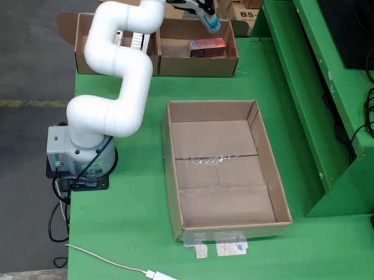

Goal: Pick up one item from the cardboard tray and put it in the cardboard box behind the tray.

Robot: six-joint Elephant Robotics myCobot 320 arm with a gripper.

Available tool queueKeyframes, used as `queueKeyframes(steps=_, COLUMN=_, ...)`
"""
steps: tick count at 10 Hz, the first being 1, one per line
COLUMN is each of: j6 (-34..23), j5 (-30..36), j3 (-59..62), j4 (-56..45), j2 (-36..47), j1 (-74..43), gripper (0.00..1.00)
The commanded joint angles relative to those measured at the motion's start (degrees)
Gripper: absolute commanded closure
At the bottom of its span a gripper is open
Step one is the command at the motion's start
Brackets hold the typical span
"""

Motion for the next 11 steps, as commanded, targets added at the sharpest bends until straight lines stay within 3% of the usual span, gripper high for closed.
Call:
queueKeyframes(steps=1, j6=0.04, j5=-0.68, j3=1.75, j4=0.77, j2=0.61, j1=1.9, gripper=1.0)
queueKeyframes(steps=8, j6=-0.16, j5=-0.67, j3=1.75, j4=0.77, j2=-5.02, j1=-2.21, gripper=1.0)
queueKeyframes(steps=9, j6=3.84, j5=-0.67, j3=1.75, j4=0.77, j2=-5.02, j1=-2.21, gripper=1.0)
queueKeyframes(steps=11, j6=4.79, j5=-0.67, j3=1.75, j4=0.77, j2=-5.02, j1=-2.21, gripper=1.0)
